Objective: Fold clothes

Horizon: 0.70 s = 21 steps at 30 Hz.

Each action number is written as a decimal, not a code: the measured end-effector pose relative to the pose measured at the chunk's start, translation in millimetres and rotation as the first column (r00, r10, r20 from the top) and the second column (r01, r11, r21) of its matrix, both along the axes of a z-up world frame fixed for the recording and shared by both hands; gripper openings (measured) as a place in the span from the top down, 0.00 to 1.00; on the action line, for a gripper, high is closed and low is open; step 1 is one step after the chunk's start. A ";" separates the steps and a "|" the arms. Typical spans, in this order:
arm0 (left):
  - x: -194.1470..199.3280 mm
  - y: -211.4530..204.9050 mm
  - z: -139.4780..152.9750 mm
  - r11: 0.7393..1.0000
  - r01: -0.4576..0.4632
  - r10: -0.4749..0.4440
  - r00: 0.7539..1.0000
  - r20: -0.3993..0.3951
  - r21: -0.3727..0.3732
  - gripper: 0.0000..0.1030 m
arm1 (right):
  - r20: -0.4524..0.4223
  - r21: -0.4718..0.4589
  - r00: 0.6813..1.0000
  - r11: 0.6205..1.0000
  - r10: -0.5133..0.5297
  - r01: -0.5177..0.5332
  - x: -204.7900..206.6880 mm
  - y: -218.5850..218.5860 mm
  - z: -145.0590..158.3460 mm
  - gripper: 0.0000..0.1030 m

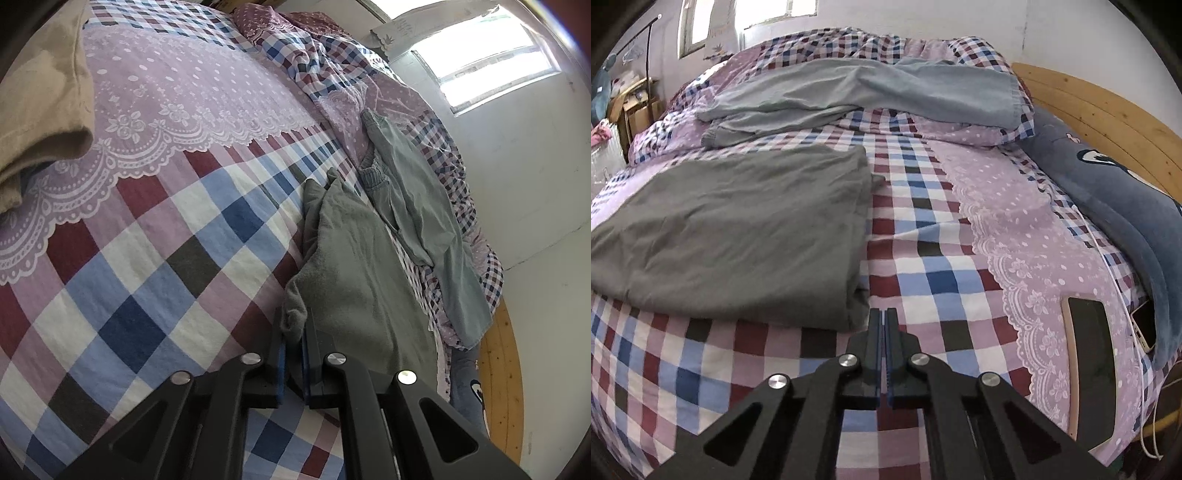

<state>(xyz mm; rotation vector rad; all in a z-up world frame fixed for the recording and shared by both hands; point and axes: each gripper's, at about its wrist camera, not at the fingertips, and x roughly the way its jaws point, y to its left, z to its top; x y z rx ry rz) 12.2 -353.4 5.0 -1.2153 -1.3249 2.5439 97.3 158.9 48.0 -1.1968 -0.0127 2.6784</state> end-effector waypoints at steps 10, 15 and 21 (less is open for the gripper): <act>6.2 -7.1 -7.0 0.997 -0.001 0.001 1.000 -0.005 0.072 0.71 | -0.076 0.028 0.995 0.998 0.057 -0.055 -4.0 -41.4 16.8 0.92; 6.3 2.4 -6.8 0.996 0.046 -0.045 0.999 -0.017 0.082 0.65 | -0.165 0.030 0.975 0.989 0.149 -0.146 -1.4 -79.0 30.2 0.66; -3.4 17.8 -6.6 0.991 0.114 -0.112 0.993 -0.032 0.070 0.59 | -0.201 0.059 0.928 0.950 0.313 -0.308 -3.6 -147.4 32.6 0.52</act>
